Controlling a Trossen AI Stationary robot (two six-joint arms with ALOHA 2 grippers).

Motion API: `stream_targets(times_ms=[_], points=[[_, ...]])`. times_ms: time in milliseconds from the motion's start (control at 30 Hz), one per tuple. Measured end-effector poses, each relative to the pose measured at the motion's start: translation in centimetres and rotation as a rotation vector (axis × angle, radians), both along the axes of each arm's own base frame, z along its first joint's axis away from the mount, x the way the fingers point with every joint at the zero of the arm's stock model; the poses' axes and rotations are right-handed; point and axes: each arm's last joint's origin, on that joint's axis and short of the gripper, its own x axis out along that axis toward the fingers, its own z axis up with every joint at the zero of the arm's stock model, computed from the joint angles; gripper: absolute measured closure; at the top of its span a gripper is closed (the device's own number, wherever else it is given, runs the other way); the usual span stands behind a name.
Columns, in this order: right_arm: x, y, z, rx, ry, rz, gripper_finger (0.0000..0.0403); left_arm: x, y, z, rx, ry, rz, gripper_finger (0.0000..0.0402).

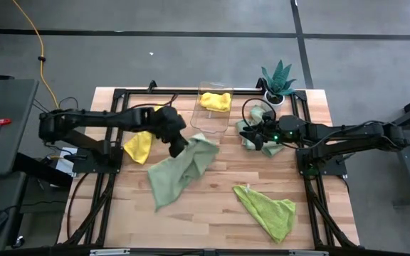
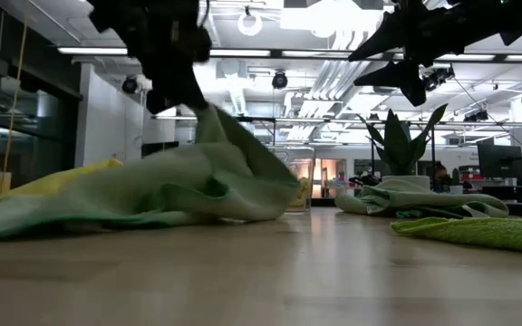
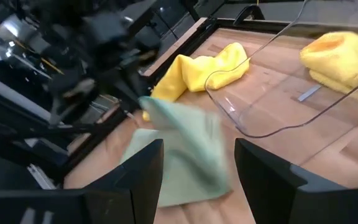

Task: Fold microfiber towels
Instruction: Fold the bottom left blue towel

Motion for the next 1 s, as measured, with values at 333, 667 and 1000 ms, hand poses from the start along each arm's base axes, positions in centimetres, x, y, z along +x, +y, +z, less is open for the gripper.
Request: stream_targets(times_ms=[333,667,1000], points=[[2.8,2.3,-2.9,0.081,0.111,0.152,0.0215,2.0,-2.0,-3.6,-0.214,0.133,-0.099,0.0401],[10.4,5.1,-5.4,-0.184,0.323,0.357,0.0215,4.0,-3.6,-4.4,-0.154,0.082,-0.019,0.0402],[16.8,6.1,-7.2,-0.286,0.515,0.445,0.0214,4.0,-1.9,-2.0,-0.258,-0.087,0.107,0.0401]])
